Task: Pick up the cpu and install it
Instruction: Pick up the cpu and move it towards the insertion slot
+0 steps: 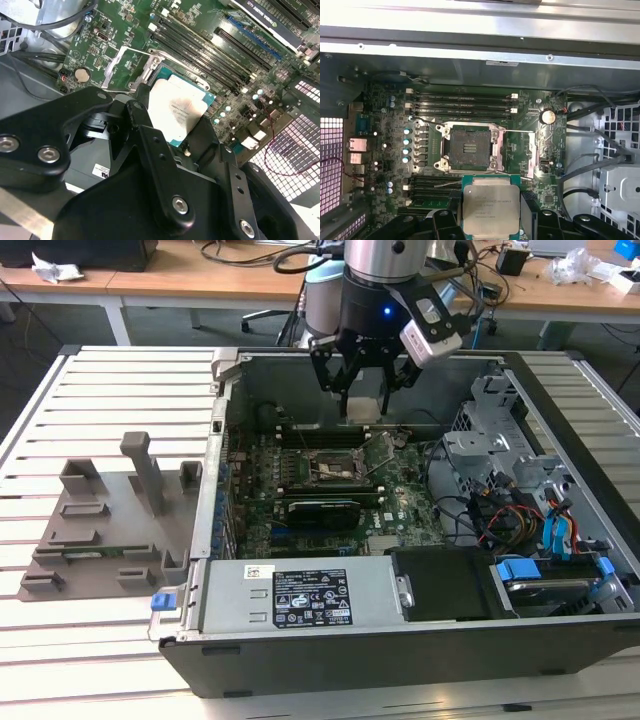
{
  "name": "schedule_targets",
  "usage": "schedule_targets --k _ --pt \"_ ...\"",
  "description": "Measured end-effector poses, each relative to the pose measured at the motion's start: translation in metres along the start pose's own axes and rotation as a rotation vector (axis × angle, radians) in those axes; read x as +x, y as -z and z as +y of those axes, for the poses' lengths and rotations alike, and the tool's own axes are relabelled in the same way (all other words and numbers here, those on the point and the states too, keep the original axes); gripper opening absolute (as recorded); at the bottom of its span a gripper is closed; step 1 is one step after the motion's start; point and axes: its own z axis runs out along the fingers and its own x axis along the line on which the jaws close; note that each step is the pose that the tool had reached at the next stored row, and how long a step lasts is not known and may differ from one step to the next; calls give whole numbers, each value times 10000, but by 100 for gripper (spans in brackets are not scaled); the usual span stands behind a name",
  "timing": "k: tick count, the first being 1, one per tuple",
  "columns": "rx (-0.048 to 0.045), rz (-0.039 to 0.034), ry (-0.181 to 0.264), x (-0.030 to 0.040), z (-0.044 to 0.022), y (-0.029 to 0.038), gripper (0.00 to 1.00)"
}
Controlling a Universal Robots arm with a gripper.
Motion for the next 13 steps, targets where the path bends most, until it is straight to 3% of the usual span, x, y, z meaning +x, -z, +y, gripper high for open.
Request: schedule_targets --k 9,10,12,13 --pt "2 0 0 1 0 -44 55" --pt "43 3 -2 2 1 -49 55" --pt "252 9 8 1 30 -58 55" --pt "284 11 9 0 47 -63 55"
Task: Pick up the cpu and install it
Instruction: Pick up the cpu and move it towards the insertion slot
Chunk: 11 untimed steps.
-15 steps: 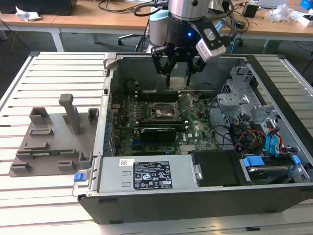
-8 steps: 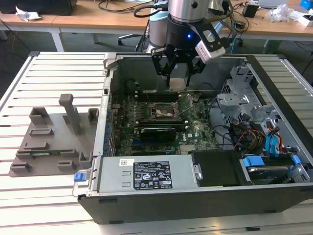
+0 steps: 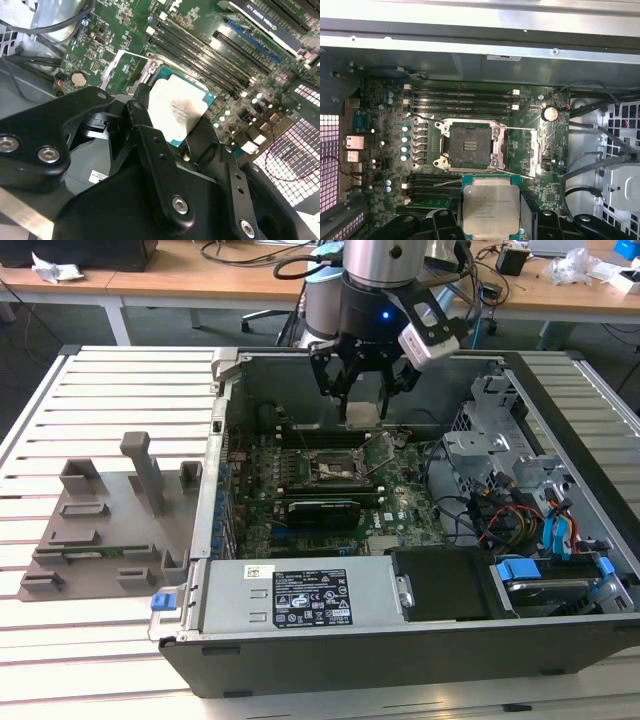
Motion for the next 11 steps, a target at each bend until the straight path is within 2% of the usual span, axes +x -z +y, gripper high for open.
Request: schedule_targets --k 5,7,11 --pt "90 4 19 9 132 -48 55" --pt "88 1 19 32 141 -70 55" --pt "90 2 18 129 149 -136 55"
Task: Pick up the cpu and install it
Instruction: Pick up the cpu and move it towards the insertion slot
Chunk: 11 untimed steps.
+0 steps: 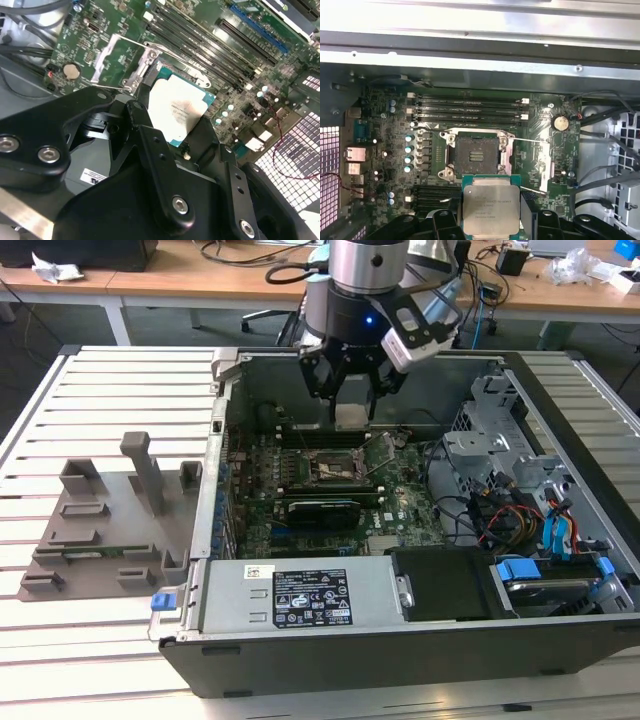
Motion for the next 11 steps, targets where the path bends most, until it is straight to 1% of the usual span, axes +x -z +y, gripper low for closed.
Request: schedule_targets --k 2,11 --pt "1 0 -1 29 2 -17 55" --pt "0 0 0 42 4 -84 55"
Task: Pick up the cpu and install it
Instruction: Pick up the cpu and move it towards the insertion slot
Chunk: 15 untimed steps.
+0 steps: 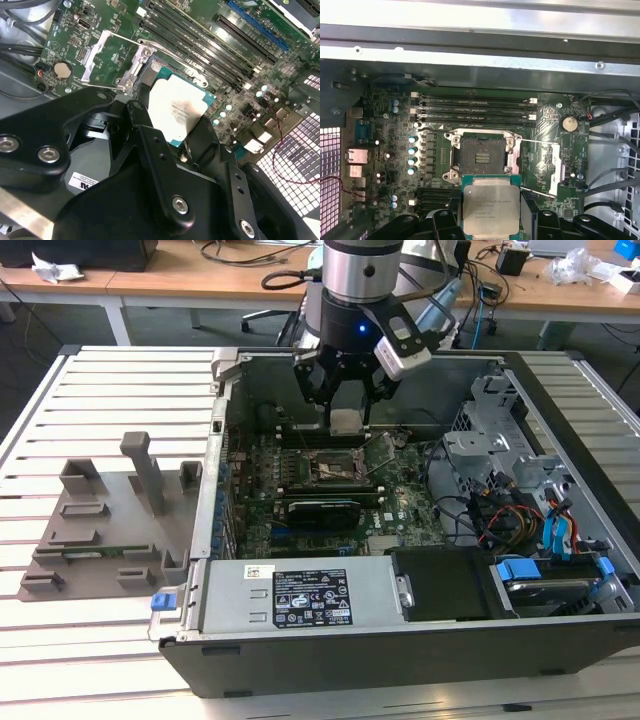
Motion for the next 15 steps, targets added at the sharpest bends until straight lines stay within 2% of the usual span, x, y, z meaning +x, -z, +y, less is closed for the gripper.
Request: schedule_targets --k 15 --pt "1 0 0 4 2 -98 55"
